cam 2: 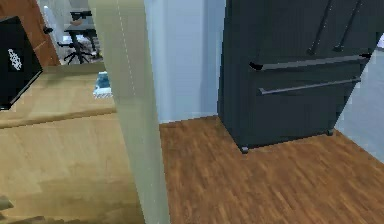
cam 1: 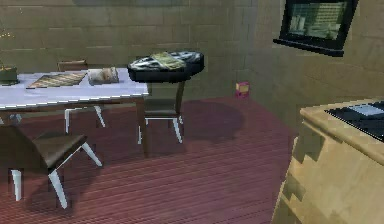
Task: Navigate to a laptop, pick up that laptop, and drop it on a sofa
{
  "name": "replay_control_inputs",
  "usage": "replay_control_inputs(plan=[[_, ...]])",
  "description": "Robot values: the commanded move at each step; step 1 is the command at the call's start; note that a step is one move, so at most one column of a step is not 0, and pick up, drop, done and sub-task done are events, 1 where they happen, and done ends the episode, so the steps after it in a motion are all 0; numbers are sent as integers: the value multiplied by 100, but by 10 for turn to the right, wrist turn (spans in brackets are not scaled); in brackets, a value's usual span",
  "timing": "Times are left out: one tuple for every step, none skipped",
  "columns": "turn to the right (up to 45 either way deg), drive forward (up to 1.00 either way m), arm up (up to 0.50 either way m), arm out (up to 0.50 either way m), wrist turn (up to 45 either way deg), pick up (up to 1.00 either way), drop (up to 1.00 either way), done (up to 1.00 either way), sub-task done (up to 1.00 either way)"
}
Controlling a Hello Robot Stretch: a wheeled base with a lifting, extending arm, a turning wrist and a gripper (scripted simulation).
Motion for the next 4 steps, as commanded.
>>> replay_control_inputs(plan=[[150,0,0,0,0,0,0,0,0],[30,0,0,0,0,0,0,0,0],[0,80,0,0,0,0,0,0,0],[-210,0,0,0,0,0,0,0,0]])
